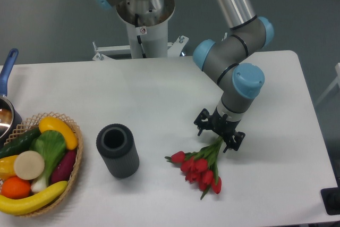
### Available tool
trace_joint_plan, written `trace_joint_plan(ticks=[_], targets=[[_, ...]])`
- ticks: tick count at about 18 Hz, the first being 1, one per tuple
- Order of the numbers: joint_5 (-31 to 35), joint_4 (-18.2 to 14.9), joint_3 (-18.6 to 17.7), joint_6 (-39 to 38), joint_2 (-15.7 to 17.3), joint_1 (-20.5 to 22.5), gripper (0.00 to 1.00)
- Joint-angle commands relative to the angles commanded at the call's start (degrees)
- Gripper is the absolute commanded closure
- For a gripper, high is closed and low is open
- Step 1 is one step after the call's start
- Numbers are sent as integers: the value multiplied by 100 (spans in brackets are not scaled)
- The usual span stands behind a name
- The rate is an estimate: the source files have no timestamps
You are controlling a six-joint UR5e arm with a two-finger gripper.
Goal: Pick up the flowers from the table
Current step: 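Close the gripper around the tulip stems just below the blooms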
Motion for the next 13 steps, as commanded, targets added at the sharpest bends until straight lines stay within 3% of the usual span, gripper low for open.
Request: trace_joint_plan(ticks=[2, 10, 13], targets=[[9, 9, -9, 17, 8, 0, 24], [0, 0, -18, 0, 52, 0, 57], [-9, 0, -9, -70, 70, 9, 61]])
